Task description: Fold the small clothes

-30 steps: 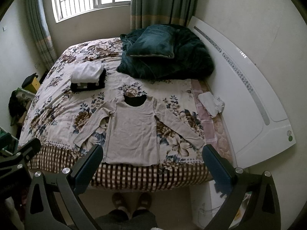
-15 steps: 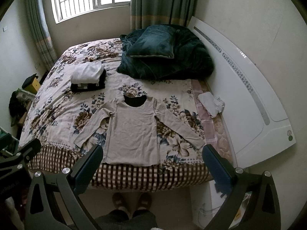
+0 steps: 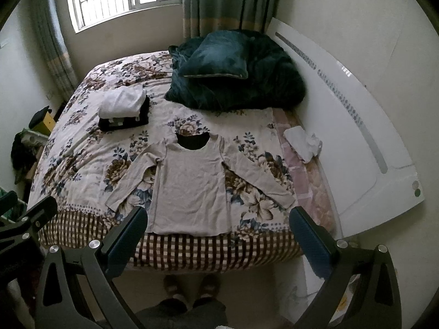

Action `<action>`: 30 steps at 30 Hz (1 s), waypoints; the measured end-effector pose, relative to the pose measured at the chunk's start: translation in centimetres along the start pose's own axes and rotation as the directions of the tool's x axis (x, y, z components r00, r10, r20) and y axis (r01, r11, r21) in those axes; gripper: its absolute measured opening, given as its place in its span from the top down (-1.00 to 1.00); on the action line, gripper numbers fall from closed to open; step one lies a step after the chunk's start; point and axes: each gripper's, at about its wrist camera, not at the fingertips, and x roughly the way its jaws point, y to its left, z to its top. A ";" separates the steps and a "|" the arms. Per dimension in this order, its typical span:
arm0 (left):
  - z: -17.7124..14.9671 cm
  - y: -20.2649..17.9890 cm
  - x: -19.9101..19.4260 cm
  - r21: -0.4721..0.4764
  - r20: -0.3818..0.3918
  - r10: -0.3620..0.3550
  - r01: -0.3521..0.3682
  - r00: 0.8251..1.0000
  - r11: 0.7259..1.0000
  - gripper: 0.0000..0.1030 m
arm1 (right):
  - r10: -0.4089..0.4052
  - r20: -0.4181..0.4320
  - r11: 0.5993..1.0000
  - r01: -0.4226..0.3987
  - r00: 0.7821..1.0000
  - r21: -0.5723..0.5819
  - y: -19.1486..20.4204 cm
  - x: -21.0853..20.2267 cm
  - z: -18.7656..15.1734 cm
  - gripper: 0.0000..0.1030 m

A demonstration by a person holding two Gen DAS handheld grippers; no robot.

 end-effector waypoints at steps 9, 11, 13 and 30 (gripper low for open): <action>2.6 -0.5 10.2 0.065 0.060 0.065 -0.069 0.996 0.995 -1.00 | -0.063 -0.079 0.977 0.078 0.995 0.200 -3.8 12.1 -0.2 -1.00; 3.2 -1.2 14.1 0.086 0.043 0.084 -0.087 0.996 0.992 -1.00 | -0.076 -0.106 0.959 0.102 0.991 0.265 -5.9 16.7 -0.7 -1.00; 3.5 -2.4 18.7 0.099 0.007 0.101 -0.102 0.995 0.990 -1.00 | -0.086 -0.135 0.934 0.127 0.987 0.335 -8.4 21.1 -1.4 -1.00; 1.1 -12.6 54.8 0.084 -0.353 0.189 -0.170 0.916 0.982 -1.00 | 0.095 -0.280 0.303 0.240 0.955 0.922 -34.9 61.0 -17.8 -0.56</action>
